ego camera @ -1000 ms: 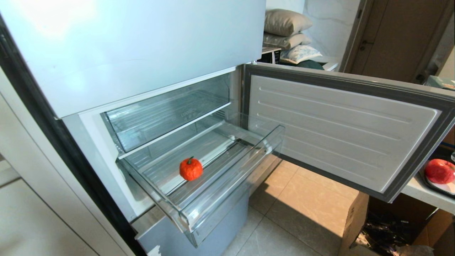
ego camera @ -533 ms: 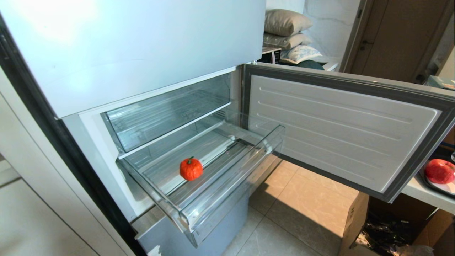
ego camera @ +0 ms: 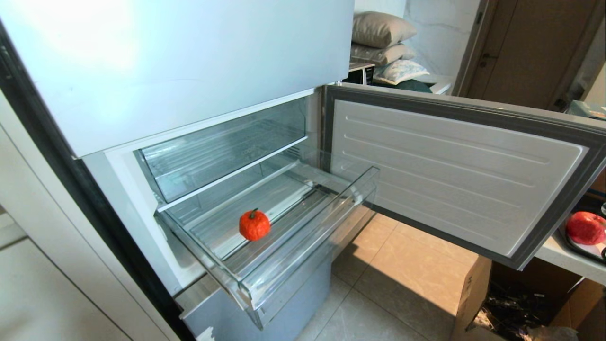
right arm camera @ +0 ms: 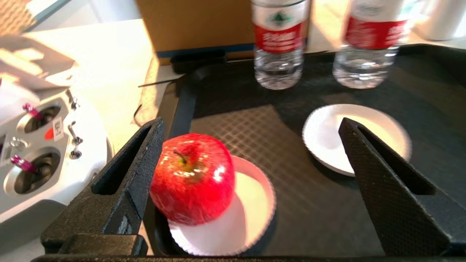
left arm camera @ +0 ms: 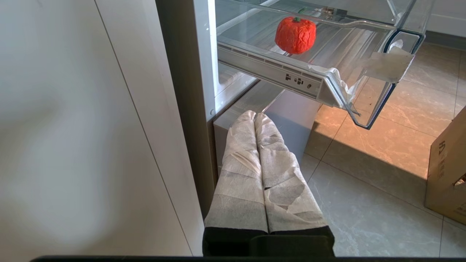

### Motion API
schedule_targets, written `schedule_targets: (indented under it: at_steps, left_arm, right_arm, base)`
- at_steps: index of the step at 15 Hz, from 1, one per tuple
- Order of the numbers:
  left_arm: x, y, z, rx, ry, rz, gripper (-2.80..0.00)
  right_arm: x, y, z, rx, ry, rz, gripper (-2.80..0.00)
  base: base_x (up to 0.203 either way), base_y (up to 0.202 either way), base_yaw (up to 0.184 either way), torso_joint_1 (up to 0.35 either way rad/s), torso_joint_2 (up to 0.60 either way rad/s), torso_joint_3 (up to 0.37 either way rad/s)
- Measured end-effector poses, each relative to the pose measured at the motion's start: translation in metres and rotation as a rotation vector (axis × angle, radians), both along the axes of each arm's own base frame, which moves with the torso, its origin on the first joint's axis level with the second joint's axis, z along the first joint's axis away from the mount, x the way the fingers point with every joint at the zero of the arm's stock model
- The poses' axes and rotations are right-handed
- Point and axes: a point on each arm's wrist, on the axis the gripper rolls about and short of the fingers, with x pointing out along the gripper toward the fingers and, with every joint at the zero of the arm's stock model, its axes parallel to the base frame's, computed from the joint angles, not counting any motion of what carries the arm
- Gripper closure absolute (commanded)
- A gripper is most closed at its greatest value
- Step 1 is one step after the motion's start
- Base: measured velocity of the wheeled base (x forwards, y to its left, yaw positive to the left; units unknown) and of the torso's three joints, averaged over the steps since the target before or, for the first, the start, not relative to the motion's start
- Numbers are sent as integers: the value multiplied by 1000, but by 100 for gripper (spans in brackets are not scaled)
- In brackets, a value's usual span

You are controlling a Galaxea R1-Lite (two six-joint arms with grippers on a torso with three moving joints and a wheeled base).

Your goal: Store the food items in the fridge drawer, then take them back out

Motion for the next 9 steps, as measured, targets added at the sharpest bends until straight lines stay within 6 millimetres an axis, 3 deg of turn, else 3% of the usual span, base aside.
schedule_targets:
  at_steps: [9]
  left_arm:
    - [0,0,0,0,0,0,0]
  right_arm:
    - [49,3,-35,16,24,132,-280]
  base:
    - [0,0,0,0,0,0]
